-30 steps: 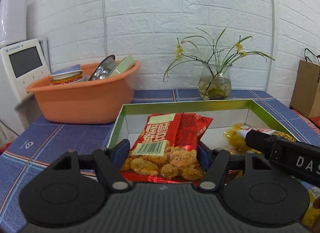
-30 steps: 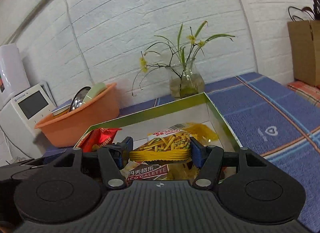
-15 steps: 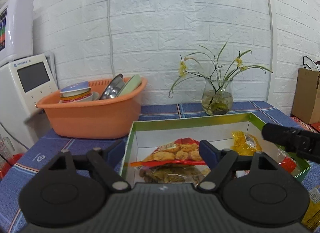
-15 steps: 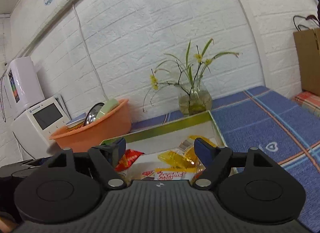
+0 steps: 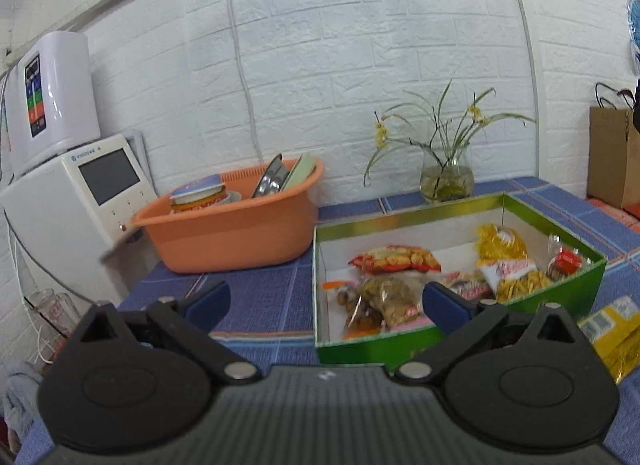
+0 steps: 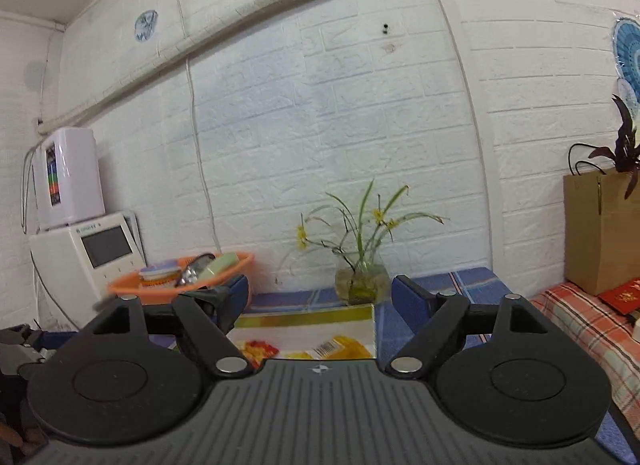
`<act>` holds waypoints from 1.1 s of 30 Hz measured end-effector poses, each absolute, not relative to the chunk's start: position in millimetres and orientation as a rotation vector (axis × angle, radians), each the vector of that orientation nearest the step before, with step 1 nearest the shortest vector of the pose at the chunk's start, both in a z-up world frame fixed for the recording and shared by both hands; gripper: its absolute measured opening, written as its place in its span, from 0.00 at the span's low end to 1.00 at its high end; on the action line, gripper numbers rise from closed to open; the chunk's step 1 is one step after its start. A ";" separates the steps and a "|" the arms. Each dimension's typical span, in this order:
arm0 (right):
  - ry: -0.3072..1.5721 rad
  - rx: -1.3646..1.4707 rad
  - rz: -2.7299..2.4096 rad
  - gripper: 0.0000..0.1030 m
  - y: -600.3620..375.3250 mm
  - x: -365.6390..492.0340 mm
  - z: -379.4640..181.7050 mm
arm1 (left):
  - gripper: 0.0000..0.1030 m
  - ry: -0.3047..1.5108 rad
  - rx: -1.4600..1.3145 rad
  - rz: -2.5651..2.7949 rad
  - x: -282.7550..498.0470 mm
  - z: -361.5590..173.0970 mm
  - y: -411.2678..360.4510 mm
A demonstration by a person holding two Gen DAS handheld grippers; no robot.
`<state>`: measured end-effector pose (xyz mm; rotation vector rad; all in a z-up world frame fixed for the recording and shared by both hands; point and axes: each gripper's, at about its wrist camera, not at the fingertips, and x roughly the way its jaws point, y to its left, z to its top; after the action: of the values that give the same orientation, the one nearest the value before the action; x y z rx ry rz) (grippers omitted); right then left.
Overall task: Organize snacks
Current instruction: 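Grasp the green pea packet with the right tool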
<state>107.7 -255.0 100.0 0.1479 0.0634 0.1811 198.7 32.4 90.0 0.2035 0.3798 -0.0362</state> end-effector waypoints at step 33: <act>0.472 0.380 0.358 0.65 -230.3 137.0 11.8 | 0.99 0.392 0.320 -0.395 155.2 38.2 -7.0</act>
<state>137.0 -230.3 11.8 0.3796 0.4716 0.3584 155.2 -7.0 38.2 0.3198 0.3918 -0.3953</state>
